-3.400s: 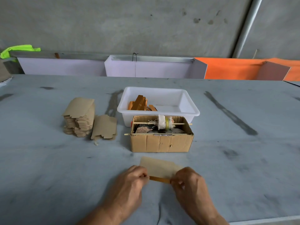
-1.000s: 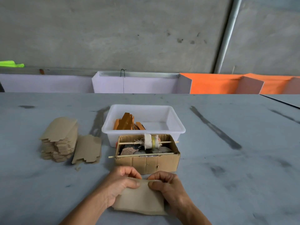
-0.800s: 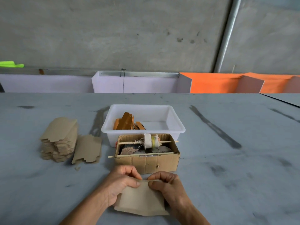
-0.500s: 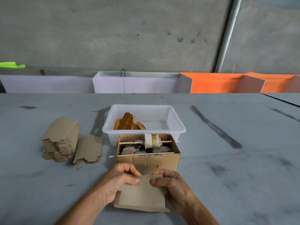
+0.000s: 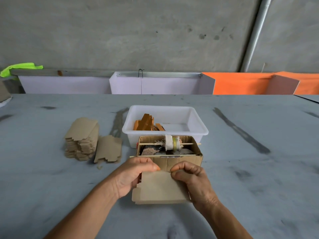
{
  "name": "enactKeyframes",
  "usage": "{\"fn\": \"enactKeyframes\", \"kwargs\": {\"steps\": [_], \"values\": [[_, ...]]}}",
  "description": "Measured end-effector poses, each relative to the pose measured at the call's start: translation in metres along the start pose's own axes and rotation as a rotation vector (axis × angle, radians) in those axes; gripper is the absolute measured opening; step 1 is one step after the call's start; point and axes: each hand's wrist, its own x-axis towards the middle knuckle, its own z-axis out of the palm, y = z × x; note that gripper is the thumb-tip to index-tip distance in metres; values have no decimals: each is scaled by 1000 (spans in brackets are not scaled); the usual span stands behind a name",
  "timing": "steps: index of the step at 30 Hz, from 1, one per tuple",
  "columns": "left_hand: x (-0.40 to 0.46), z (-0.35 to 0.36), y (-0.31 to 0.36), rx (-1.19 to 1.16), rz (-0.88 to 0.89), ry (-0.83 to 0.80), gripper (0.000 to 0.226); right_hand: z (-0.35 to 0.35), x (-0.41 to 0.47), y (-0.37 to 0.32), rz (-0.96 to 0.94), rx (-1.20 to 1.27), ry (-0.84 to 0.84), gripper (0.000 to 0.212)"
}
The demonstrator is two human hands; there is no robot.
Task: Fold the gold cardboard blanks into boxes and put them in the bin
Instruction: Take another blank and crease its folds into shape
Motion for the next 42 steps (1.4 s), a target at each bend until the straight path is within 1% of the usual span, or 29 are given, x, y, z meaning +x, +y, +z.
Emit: {"fn": "enactKeyframes", "kwargs": {"steps": [2, 4, 7, 10, 13, 15, 18, 19, 22, 24, 26, 30, 33, 36, 38, 42], "values": [[3, 0, 3, 31, -40, 38, 22, 1, 0, -2, -52, -55, -25, 31], [6, 2, 5, 111, -60, 76, 21, 3, 0, -1, -95, -119, -43, 32], [7, 3, 9, 184, -84, 60, 22, 4, 0, -1, -123, -164, -48, 33], [7, 3, 11, 289, -89, 57, 12, 2, -1, 0, -139, -199, -58, 36], [7, 3, 10, 400, -32, 61, 8, 1, -3, 2, -136, -208, -78, 35], [6, 5, 8, 433, 13, 40, 10, 0, -3, 3, -114, -186, -86, 32], [6, 9, 4, 485, 88, 68, 15, -2, -3, 2, -92, -199, -96, 31], [6, 11, 3, 508, 114, 89, 17, -2, -2, 1, -84, -218, -94, 29], [7, 17, 1, 573, 189, 127, 21, 0, -1, -3, -85, -309, -88, 11], [6, 20, 0, 626, 222, 133, 20, 2, 2, -5, -104, -424, -100, 11], [6, 20, 0, 674, 251, 144, 19, 3, 5, -8, -79, -469, -114, 13], [3, 21, -1, 718, 284, 133, 20, -1, 12, -17, 74, -461, -170, 19], [1, 20, -3, 686, 247, 95, 19, -3, 13, -20, 166, -405, -189, 22], [-1, 15, -3, 547, 111, 86, 14, -4, 11, -19, 148, -421, -196, 22], [-3, 11, -2, 512, 29, 87, 10, -4, 10, -17, 129, -430, -189, 23], [-5, 6, -1, 470, -24, 85, 14, -4, 10, -13, 122, -440, -196, 25]]}}
